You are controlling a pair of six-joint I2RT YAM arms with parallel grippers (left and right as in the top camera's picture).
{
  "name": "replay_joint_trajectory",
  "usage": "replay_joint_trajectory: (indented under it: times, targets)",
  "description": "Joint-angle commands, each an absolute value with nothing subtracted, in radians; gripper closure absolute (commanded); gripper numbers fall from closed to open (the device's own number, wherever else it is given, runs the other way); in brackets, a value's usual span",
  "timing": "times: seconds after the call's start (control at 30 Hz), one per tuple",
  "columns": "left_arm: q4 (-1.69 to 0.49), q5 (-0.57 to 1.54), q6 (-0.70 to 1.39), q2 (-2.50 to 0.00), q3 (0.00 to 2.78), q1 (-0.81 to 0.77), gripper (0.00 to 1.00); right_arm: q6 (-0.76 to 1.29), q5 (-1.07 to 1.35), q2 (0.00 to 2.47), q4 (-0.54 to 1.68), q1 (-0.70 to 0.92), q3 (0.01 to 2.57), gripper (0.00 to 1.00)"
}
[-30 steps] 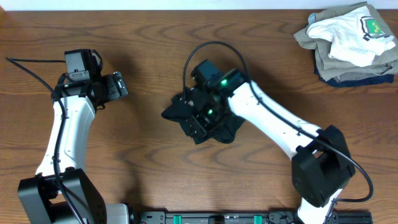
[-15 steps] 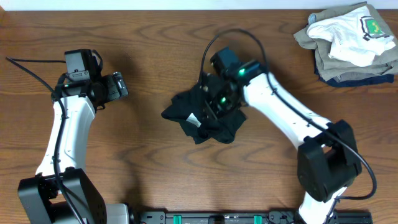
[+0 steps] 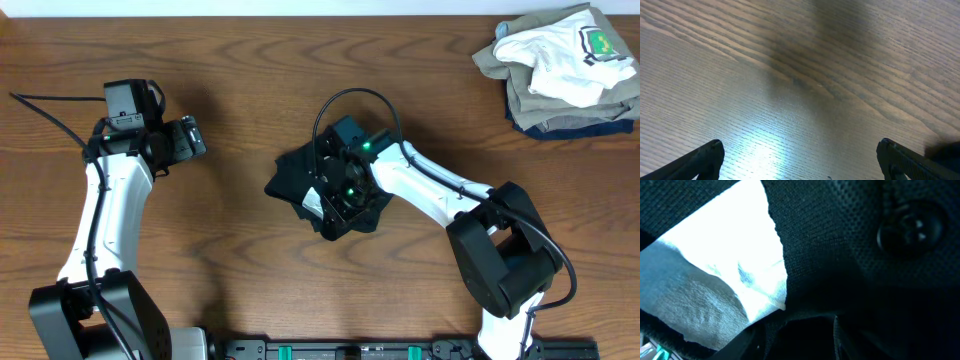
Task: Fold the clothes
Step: 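Grasp the folded shirt bundle with the right gripper and gather it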
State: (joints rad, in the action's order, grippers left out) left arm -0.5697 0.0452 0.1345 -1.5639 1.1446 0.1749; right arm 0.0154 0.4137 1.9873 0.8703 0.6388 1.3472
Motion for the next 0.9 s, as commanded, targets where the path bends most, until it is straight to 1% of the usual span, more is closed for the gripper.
replay_joint_trajectory:
  times: [0.0,0.2,0.37,0.63,0.8,0.83,0.87]
  targets:
    - [-0.579,0.043,0.148,-1.57,1.161,0.18,0.02,-0.005,0.481,1.976,0.876,0.63,1.428,0.53]
    - [-0.608,0.044,0.148,-1.57,1.159,0.18,0.02,-0.003,0.467,1.937,0.943,0.555,1.583,0.41]
    - [-0.606,0.044,0.148,-1.57,1.154,0.18,0.02,0.022,0.422,1.943,0.953,0.515,1.563,0.41]
    - [-0.597,0.044,0.148,-1.57,1.154,0.18,0.02,0.022,0.342,1.988,0.893,0.545,1.446,0.39]
    - [-0.596,0.044,0.148,-1.57,1.154,0.18,0.02,0.022,0.2,2.014,0.817,0.553,1.384,0.38]
    - [-0.596,0.044,0.148,-1.57,1.154,0.18,0.02,0.022,0.151,2.019,0.796,0.551,1.374,0.37]
    - [-0.595,0.044,0.148,-1.57,1.154,0.18,0.02,0.022,0.098,2.03,0.767,0.548,1.364,0.33]
